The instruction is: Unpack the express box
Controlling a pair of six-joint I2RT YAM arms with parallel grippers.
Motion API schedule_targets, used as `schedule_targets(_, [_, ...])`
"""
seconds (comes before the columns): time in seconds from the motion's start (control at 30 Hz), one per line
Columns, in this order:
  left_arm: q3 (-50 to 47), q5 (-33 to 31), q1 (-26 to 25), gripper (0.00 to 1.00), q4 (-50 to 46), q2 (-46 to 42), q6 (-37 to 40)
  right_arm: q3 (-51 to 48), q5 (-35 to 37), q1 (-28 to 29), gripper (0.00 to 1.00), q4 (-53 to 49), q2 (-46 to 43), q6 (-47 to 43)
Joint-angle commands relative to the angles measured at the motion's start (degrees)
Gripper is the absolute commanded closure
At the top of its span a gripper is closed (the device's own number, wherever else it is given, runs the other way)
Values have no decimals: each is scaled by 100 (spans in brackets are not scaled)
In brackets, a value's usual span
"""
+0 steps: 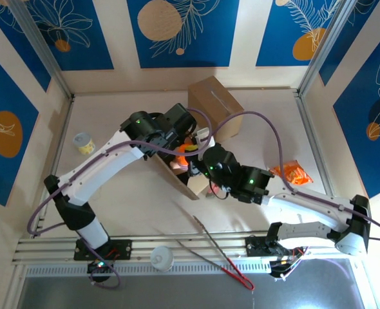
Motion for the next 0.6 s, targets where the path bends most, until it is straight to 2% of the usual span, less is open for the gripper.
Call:
schedule_targets(0.0, [254, -176, 35, 100, -522, 142, -469, 424, -159, 12, 100, -618, -309, -154])
schedule_targets(0.17, [189, -239, 246, 100, -717, 283, -795, 772, -156, 12, 100, -909, -649, -167])
schedule_targets(0.33, [17, 1, 618, 100, -584, 140, -952, 1093, 197, -44, 100, -1299, -925, -236])
schedule_targets(0.57, [-439, 366, 1168, 100, -203, -89, -997, 1612, 144, -722, 100, -1785, -1315, -385])
